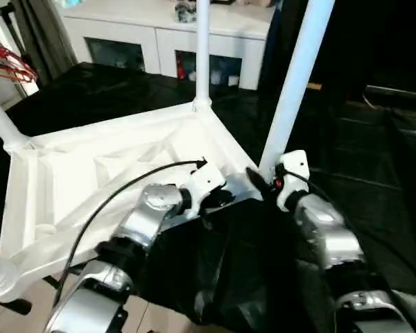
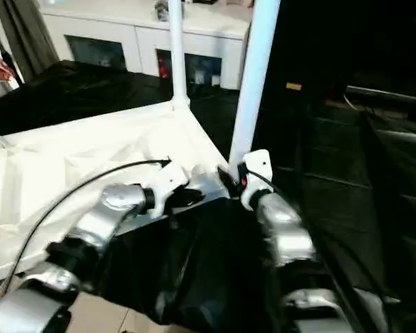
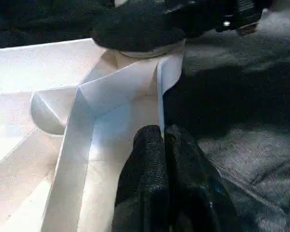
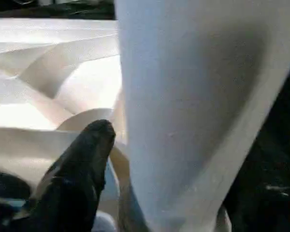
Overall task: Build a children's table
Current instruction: Rotate leg to tighten
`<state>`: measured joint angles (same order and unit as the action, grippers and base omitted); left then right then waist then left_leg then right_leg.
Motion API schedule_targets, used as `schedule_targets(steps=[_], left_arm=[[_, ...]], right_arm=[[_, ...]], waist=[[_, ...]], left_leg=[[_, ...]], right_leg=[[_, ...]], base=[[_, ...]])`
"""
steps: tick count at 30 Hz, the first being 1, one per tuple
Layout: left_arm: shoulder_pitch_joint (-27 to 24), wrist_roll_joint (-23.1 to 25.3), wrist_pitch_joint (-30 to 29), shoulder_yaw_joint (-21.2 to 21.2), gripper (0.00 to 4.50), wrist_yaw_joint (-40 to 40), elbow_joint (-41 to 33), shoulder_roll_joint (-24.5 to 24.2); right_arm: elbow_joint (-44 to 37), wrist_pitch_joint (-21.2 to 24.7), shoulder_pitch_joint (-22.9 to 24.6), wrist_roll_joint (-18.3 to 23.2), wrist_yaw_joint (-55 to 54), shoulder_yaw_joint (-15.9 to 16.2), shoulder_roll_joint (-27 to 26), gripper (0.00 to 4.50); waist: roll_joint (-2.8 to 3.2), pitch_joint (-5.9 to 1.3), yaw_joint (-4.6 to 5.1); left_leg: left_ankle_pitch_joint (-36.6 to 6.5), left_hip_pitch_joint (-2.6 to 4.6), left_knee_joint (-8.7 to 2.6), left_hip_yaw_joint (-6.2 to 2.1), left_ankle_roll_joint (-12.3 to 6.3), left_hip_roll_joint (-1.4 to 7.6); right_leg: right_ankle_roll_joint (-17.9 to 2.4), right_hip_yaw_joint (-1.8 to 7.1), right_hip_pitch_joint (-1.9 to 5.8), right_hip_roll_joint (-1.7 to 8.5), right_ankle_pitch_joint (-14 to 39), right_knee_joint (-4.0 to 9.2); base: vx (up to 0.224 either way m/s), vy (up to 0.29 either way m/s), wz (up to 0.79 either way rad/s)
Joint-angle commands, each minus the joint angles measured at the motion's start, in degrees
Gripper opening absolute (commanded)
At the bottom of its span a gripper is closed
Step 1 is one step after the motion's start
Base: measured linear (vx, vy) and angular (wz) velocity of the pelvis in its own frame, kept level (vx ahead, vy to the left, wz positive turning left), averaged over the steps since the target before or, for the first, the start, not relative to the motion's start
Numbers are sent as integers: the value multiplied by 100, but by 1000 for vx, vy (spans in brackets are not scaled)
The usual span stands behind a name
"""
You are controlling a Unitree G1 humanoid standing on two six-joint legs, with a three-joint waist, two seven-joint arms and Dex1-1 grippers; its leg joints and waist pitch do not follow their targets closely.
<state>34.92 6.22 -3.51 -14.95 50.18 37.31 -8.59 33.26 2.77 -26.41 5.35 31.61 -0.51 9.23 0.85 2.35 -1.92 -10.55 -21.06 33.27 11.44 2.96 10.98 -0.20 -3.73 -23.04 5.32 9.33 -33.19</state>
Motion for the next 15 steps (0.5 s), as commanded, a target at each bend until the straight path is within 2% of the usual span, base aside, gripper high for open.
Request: schedule_targets(steps=[1, 2, 3, 4, 6, 7, 8, 11, 13, 15], left_arm=[[-28, -235, 216, -119, 0, 353, -236, -16], [-28, -235, 216, -119, 0, 353, -236, -16], [-82, -313, 285, -139, 0, 631, -304, -135], [-114, -340, 313, -175, 0, 818, -351, -222], [-162, -377, 366, -233, 0, 1150, -419, -377], [-179, -391, 392, -254, 0, 1289, -439, -439], [-204, -388, 464, -305, 0, 1564, -443, -600], [-202, -406, 456, -329, 0, 1791, -443, -709], [-155, -405, 467, -354, 0, 2011, -427, -872], [-115, -425, 474, -376, 0, 2150, -409, -976]], right_arm=[[-267, 252, 199, 188, 1031, 575, 106, 320], [-267, 252, 199, 188, 1031, 575, 106, 320], [-461, 312, 299, 239, 1495, 686, 359, 320], [-583, 382, 355, 276, 1782, 767, 527, 320], [-769, 498, 436, 324, 2252, 866, 784, 320], [-835, 537, 463, 339, 2434, 897, 882, 295], [-948, 650, 507, 406, 2762, 929, 1066, 288], [-993, 713, 521, 448, 2991, 943, 1183, 285], [-1151, 826, 573, 507, 3387, 1053, 1408, 250], [-1265, 908, 606, 521, 3587, 1159, 1553, 245]], waist=[[-60, -331, -37], [-61, -331, -46], [-57, -339, -36], [-63, -360, -58], [-54, -358, -60], [-52, -352, -79], [-48, -351, -87], [-40, -329, -135], [-34, -311, -178], [-36, -310, -204]], left_leg=[[-1423, 51, -397, -107, -334, 210], [-1380, 47, -395, -107, -371, 219], [-1286, 36, -388, -104, -407, 223], [-1150, 36, -371, -109, -471, 217], [-1054, 38, -360, -91, -566, 231], [-1013, 38, -354, -82, -596, 237], [-1005, 39, -355, -79, -602, 244], [-1220, 63, -373, -71, -513, 263], [-1430, 89, -395, -75, -379, 269], [-1527, 114, -403, -75, -292, 274]], right_leg=[[-1178, 217, 264, 303, 1522, 389], [-1198, 221, 269, 310, 1450, 384], [-1259, 227, 260, 313, 1291, 357], [-1301, 212, 294, 296, 1085, 328], [-1411, 216, 286, 288, 840, 301], [-1457, 209, 287, 282, 777, 289], [-1475, 208, 286, 286, 780, 288], [-1453, 206, 263, 290, 1148, 319], [-1365, 216, 242, 294, 1483, 352], [-1307, 226, 228, 301, 1636, 363]], base=[[0, 0, 0], [0, 0, 0], [0, 0, 0], [0, 0, 0], [0, 0, 0], [0, 0, 0], [0, 0, 0], [0, 0, 0], [0, 0, 0], [0, 0, 0]])
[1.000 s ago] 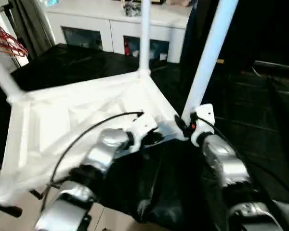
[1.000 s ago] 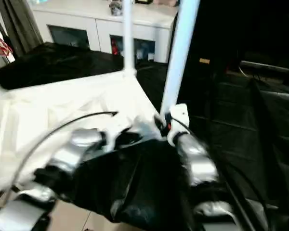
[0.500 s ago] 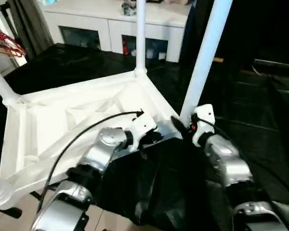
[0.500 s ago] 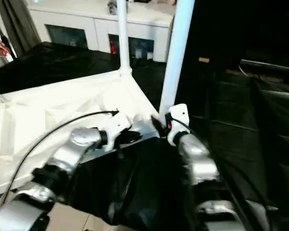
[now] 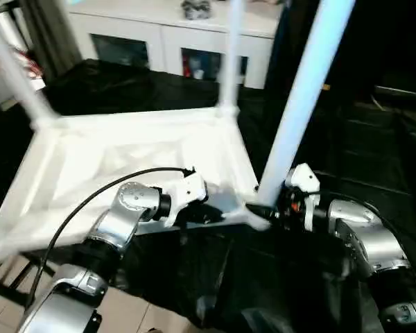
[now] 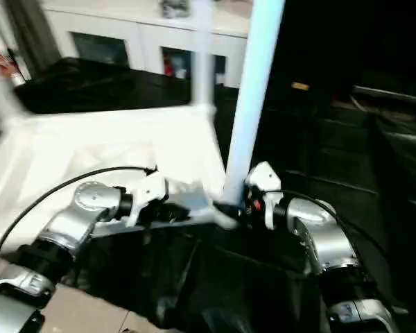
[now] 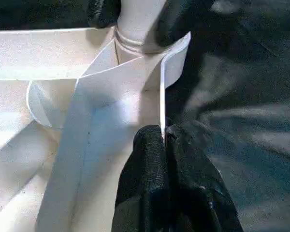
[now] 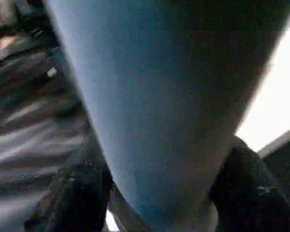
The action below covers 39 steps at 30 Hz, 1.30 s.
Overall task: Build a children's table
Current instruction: Rotate leg to tighten
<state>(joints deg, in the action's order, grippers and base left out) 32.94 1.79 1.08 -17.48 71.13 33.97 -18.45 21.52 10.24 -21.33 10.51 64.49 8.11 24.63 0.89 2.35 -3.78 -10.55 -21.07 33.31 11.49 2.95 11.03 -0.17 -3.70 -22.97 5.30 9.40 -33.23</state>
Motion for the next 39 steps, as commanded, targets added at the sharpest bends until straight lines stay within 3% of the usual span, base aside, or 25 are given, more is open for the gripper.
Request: schedule_targets(steps=[1, 5, 15, 20, 21, 22, 23, 26, 28, 31, 32, 35, 37, 39], left_arm=[[107, 6, 36, -119, 0, 112, -44, -29], [140, 17, 90, -122, 0, 152, 19, -87], [157, 26, 58, -62, 0, -93, 94, 10], [178, 80, -21, 61, 0, -680, 150, 214], [191, 135, -87, 129, 0, -1095, 185, 365], [204, 218, -162, 160, 0, -1532, 236, 549], [213, 275, -213, 172, 0, -1806, 269, 669], [246, 365, -387, 151, 0, -2270, 280, 976], [261, 368, -469, 154, 0, -2356, 279, 1054], [336, 384, -566, 157, 0, -2559, 319, 1237], [410, 429, -531, 113, 0, -2656, 400, 1370], [431, 456, -509, 92, 0, -2708, 437, 1414], [413, 495, -446, 49, 0, -2622, 402, 1386], [405, 518, -437, 28, 0, -2610, 380, 1375]], right_arm=[[-161, 186, 122, 4, 429, 347, 80, 231], [-242, 197, 164, -86, 584, 476, 186, 209], [-487, 371, 307, -3, 612, 591, 164, 201], [-453, 400, 405, 38, 155, 445, -94, 200], [-282, 319, 404, -22, -486, 246, -397, 200], [-1, 213, 364, -119, -1363, -10, -789, 200], [192, 139, 331, -186, -1950, -180, -1049, 199], [601, 21, 229, -282, -3155, -478, -1613, 198], [671, 9, 196, -290, -3420, -545, -1748, 198], [866, 8, 52, -251, -3961, -685, -2089, 198], [1057, -39, -132, -338, -4258, -627, -2330, 198], [1117, -63, -193, -437, -4360, -621, -2431, 198], [1112, -154, -260, -450, -4254, -633, -2495, 198], [1135, -213, -295, -446, -4255, -648, -2524, 253]], waist=[[-46, -302, -21], [-57, -309, -19], [-68, -333, -60], [-75, -307, -100], [-63, -302, -93], [-97, -288, -64], [-71, -275, -33], [-134, -262, 108], [-99, -257, 139], [-121, -249, 192], [-77, -242, 220], [-95, -241, 244], [-55, -247, 247], [-63, -249, 243]], left_leg=[[-1551, 105, -417, -90, -255, 268], [-1570, 92, -419, -100, -198, 261], [-1228, 75, -384, -86, -332, 255], [-1522, 105, -408, -100, -201, 246], [-1542, 99, -419, -108, -170, 251], [-1694, 114, -424, -113, -95, 234], [-1836, 130, -442, -131, 33, 228], [-2150, 122, -471, -190, 146, 217], [-2286, 138, -471, -195, 124, 209], [-2462, 140, -472, -206, 109, 192], [-2593, 154, -471, -208, 129, 183], [-2723, 138, -481, -242, 144, 176], [-2745, 132, -498, -248, 141, 188], [-2739, 129, -509, -245, 132, 194]], right_leg=[[-1284, 224, 226, 301, 1668, 365], [-1235, 230, 226, 317, 1723, 369], [-1326, 224, 245, 308, 1313, 322], [-1158, 227, 220, 326, 1900, 395], [-1121, 230, 213, 329, 1975, 398], [-1039, 221, 185, 332, 2262, 441], [-957, 215, 147, 339, 2541, 469], [-677, 174, 147, 345, 3128, 534], [-596, 175, 119, 341, 3235, 579], [-531, 159, 102, 326, 3320, 612], [-503, 156, 65, 321, 3394, 642], [-417, 121, 90, 328, 3524, 657], [-441, 130, 97, 328, 3382, 659], [-501, 134, 103, 324, 3208, 643]], base=[[0, 0, 0], [0, 0, 0], [0, 0, 0], [0, 0, 0], [0, 0, 0], [0, 0, 0], [0, 0, 0], [0, 0, 0], [0, 0, 0], [0, 0, 0], [0, 0, 0], [0, 0, 0], [0, 0, 0], [0, 0, 0]])
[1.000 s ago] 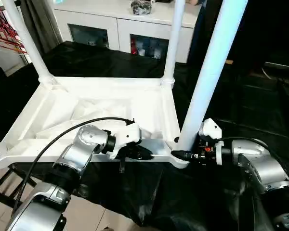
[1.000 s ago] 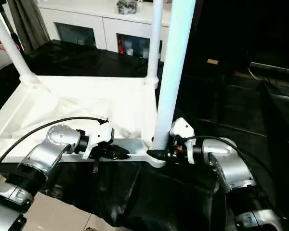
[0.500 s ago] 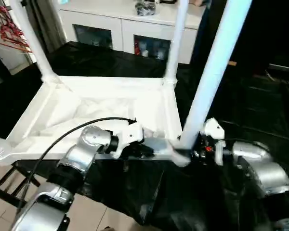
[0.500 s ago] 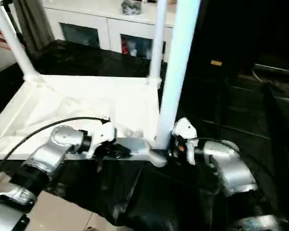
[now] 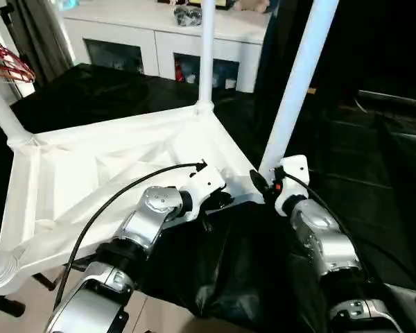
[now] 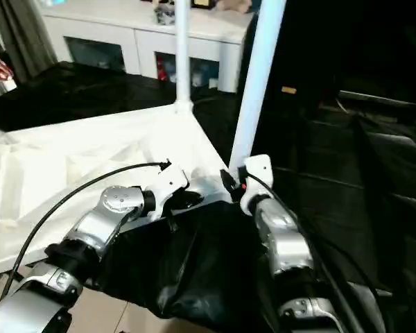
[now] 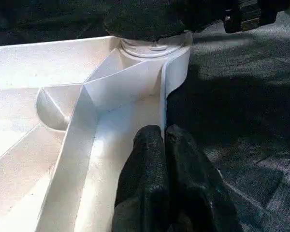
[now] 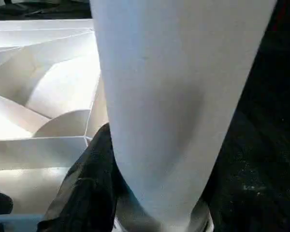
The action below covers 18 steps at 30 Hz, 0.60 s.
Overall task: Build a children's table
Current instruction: Rotate leg to tighten
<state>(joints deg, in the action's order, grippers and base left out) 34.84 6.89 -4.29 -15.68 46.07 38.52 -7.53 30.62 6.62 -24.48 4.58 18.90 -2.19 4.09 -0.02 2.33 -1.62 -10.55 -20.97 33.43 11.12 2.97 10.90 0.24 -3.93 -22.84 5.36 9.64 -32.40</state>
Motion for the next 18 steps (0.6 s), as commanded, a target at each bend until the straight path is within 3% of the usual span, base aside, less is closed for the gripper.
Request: schedule_targets(steps=[1, 6, 7, 8, 9, 12, 13, 16, 18], left_arm=[[197, 17, 106, -169, 0, -39, -102, 235], [132, -23, 205, -179, 0, 288, -157, -19], [130, -35, 232, -179, 0, 348, -157, -64], [133, -74, 281, -183, 0, 504, -150, -129], [133, -74, 281, -183, 0, 504, -150, -129], [130, -204, 548, -254, 0, 1160, -155, -370], [125, -227, 556, -261, 0, 1288, -168, -428], [138, -270, 645, -262, 0, 1582, -178, -560], [135, -315, 697, -272, 0, 1798, -196, -646]], right_arm=[[200, 123, 23, 176, 404, 380, -445, 253], [-138, 234, 207, 202, 868, 472, -45, 304], [-227, 284, 246, 210, 978, 492, 55, 314], [-369, 376, 304, 232, 1193, 526, 236, 314], [-369, 376, 304, 232, 1193, 526, 236, 325], [-683, 665, 441, 211, 2009, 710, 902, 351], [-716, 648, 468, 172, 2194, 761, 1059, 361], [-746, 515, 504, 150, 2772, 848, 1438, 361], [-725, 403, 494, 163, 3113, 874, 1616, 361]], waist=[[24, -250, 25], [33, -259, -2], [23, -277, -6], [50, -270, -4], [29, -287, -12], [29, -312, -40], [14, -321, -57], [26, -324, -71], [23, -333, -85]], left_leg=[[-2732, 129, -522, -199, 123, 211], [-2605, 119, -539, -177, 83, 223], [-2471, 111, -527, -151, 46, 225], [-2398, 108, -530, -146, 37, 229], [-2249, 95, -521, -134, -6, 230], [-1834, 74, -485, -100, -140, 236], [-1704, 69, -464, -89, -168, 228], [-1591, 80, -428, -58, -243, 228], [-1438, 59, -411, -59, -299, 233]], right_leg=[[-593, 165, 86, 316, 3073, 554], [-764, 195, 122, 304, 2615, 507], [-843, 220, 125, 309, 2372, 476], [-870, 226, 130, 306, 2289, 472], [-933, 228, 161, 299, 2086, 442], [-1119, 242, 195, 297, 1611, 381], [-1189, 239, 217, 296, 1450, 364], [-1333, 258, 186, 301, 1268, 332], [-1417, 247, 225, 286, 1018, 281]], base=[[0, 0, 0], [0, 0, 0], [0, 0, 0], [0, 0, 0], [0, 0, 0], [0, 0, 0], [0, 0, 0], [0, 0, 0], [28, -11, 3]])
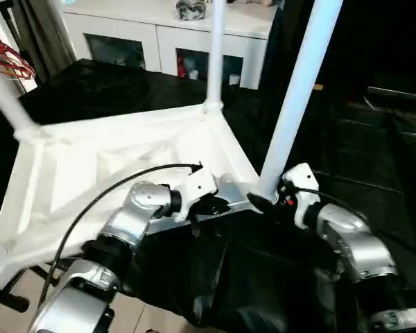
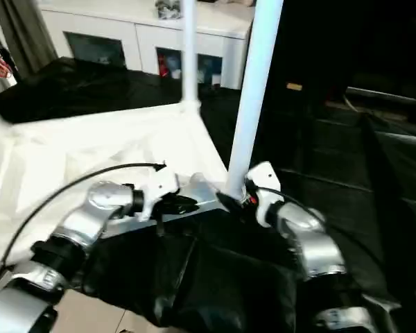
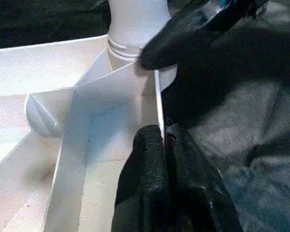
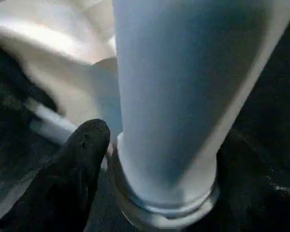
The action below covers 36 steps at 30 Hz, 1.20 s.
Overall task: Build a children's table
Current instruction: Rotate leg to tighten
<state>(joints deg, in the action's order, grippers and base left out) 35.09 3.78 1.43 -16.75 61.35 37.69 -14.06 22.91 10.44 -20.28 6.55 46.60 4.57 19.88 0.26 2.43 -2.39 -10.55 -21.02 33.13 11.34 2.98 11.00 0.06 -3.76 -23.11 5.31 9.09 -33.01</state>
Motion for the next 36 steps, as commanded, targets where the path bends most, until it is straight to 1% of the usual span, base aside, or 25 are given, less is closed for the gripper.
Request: schedule_targets(steps=[1, 2, 3, 4, 5, 6, 7, 8, 9, 11, 14, 15, 17, 18, 22, 24, 26, 27, 28, 31, 32, 33, 34, 35, 36], left_arm=[[114, -38, 157, -199, 0, 460, -113, -58], [108, -57, 185, -215, 0, 552, -121, -89], [91, -91, 224, -246, 0, 722, -150, -151], [91, -91, 224, -246, 0, 722, -150, -151], [90, -118, 210, -262, 0, 831, -163, -194], [91, -123, 205, -263, 0, 844, -164, -200], [91, -155, 214, -273, 0, 947, -166, -236], [89, -165, 208, -280, 0, 1000, -169, -263], [84, -164, 203, -283, 0, 1040, -174, -287], [62, -183, 166, -292, 0, 1138, -215, -334], [4, -235, 106, -316, 0, 1374, -301, -446], [-5, -236, 110, -323, 0, 1387, -310, -457], [-19, -241, 101, -329, 0, 1389, -324, -469], [-28, -240, 93, -329, 0, 1387, -334, -471], [-70, -265, 46, -290, 0, 1371, -399, -483], [-86, -246, 61, -270, 0, 1337, -397, -483], [-99, -233, 75, -260, 0, 1301, -396, -478], [-114, -243, 43, -243, 0, 1251, -430, -457], [-117, -247, 36, -238, 0, 1240, -438, -452], [-119, -189, -18, -153, 0, 765, -406, -296], [-71, -84, 0, -117, 0, 376, -279, -164], [-51, -60, -13, -100, 0, 227, -238, -90], [-51, -60, -13, -100, 0, 227, -238, -90], [-36, -40, -36, -85, 0, 85, -211, -17], [-36, -40, -36, -85, 0, 85, -211, -17]], right_arm=[[39, 43, 51, 18, 639, 238, 190, 361], [9, 68, 46, 69, 769, 252, 244, 361], [-67, 100, 42, 161, 989, 287, 335, 334], [-67, 100, 42, 161, 989, 287, 335, 334], [-135, 156, 36, 223, 1180, 338, 413, 334], [-148, 170, 37, 233, 1211, 347, 426, 320], [-215, 227, 43, 282, 1391, 403, 502, 308], [-246, 248, 46, 304, 1481, 431, 534, 298], [-263, 234, 49, 318, 1559, 450, 557, 291], [-315, 267, 56, 342, 1664, 492, 582, 276], [-443, 374, 72, 392, 2075, 647, 659, 270], [-465, 382, 80, 397, 2130, 688, 680, 266], [-483, 392, 97, 378, 2222, 784, 707, 262], [-489, 385, 111, 368, 2263, 826, 715, 262], [-487, 353, 151, 336, 2271, 900, 638, 262], [-511, 354, 183, 351, 2211, 888, 546, 262], [-543, 342, 217, 351, 2173, 893, 505, 261], [-588, 371, 258, 373, 2145, 892, 489, 261], [-597, 376, 267, 377, 2138, 891, 486, 261], [-578, 312, 416, 376, 1674, 747, 249, 261], [-354, 172, 380, 266, 1077, 572, -6, 261], [-229, 138, 343, 210, 755, 470, -151, 261], [-229, 138, 343, 210, 755, 470, -151, 261], [-108, 101, 308, 150, 424, 373, -298, 261], [-108, 101, 308, 150, 424, 373, -298, 261]], waist=[[17, -343, -15], [12, -346, -22], [19, -341, -35], [21, -341, -42], [7, -335, -56], [12, -333, -67], [-17, -323, -80], [-11, -320, -95], [-42, -313, -104], [-37, -316, -124], [-54, -317, -130], [-66, -317, -139], [-64, -328, -153], [-80, -330, -155], [-79, -322, -162], [-46, -319, -165], [-53, -322, -164], [-30, -323, -166], [-38, -322, -163], [-31, -318, -158], [-39, -304, -138], [-33, -295, -117], [-44, -280, -86], [-51, -275, -65], [-44, -263, -52]], left_leg=[[-1384, 57, -379, -81, -324, 227], [-1354, 57, -375, -79, -332, 231], [-1331, 57, -378, -78, -358, 239], [-1340, 59, -378, -77, -367, 243], [-1387, 67, -381, -72, -355, 254], [-1416, 74, -383, -68, -345, 257], [-1469, 71, -388, -71, -325, 260], [-1499, 77, -391, -71, -307, 264], [-1551, 87, -394, -64, -285, 266], [-1546, 91, -399, -74, -227, 268], [-1471, 82, -405, -83, -230, 273], [-1440, 77, -401, -81, -244, 278], [-1311, 74, -386, -76, -269, 275], [-1283, 74, -383, -73, -280, 273], [-1245, 67, -378, -68, -302, 264], [-1327, 71, -383, -74, -266, 260], [-1367, 81, -389, -79, -228, 264], [-1378, 83, -393, -84, -212, 263], [-1377, 82, -395, -82, -210, 265], [-1439, 87, -397, -81, -185, 262], [-1567, 86, -414, -91, -139, 252], [-1673, 100, -416, -90, -92, 250], [-1880, 113, -421, -108, -4, 225], [-1980, 105, -432, -136, 43, 226], [-2063, 115, -437, -141, 51, 220]], right_leg=[[-1460, 227, 267, 290, 959, 328], [-1480, 224, 277, 291, 912, 315], [-1516, 218, 283, 287, 876, 304], [-1524, 213, 286, 282, 889, 303], [-1542, 209, 281, 283, 999, 303], [-1536, 211, 277, 286, 1060, 310], [-1502, 212, 278, 288, 1204, 318], [-1479, 216, 271, 294, 1299, 323], [-1425, 221, 256, 296, 1464, 345], [-1367, 229, 247, 312, 1617, 348], [-1342, 227, 252, 310, 1585, 332], [-1349, 229, 252, 313, 1534, 323], [-1400, 233, 253, 318, 1343, 298], [-1414, 231, 253, 317, 1298, 293], [-1436, 230, 255, 314, 1283, 295], [-1386, 230, 252, 323, 1448, 314], [-1370, 230, 255, 318, 1453, 317], [-1375, 227, 256, 313, 1430, 310], [-1374, 229, 257, 310, 1404, 315], [-1387, 234, 244, 314, 1387, 320], [-1335, 228, 243, 313, 1610, 345], [-1306, 231, 213, 320, 1775, 369], [-1190, 218, 206, 327, 2213, 420], [-1038, 212, 214, 340, 2550, 449], [-976, 206, 194, 337, 2724, 476]], base=[[0, 0, 0], [0, 0, 0], [0, 0, 0], [0, 0, 0], [0, 0, 0], [0, 0, 0], [0, 0, 0], [0, 0, 0], [0, 0, 0], [0, 0, 0], [0, 0, 0], [0, 0, 0], [0, 0, 0], [0, 0, 0], [0, 0, 0], [0, 0, 0], [0, 0, 0], [0, 0, 0], [0, 0, 0], [0, 0, 0], [0, 0, 0], [0, 0, 0], [0, 0, 0], [0, 0, 0], [0, 0, 0]])
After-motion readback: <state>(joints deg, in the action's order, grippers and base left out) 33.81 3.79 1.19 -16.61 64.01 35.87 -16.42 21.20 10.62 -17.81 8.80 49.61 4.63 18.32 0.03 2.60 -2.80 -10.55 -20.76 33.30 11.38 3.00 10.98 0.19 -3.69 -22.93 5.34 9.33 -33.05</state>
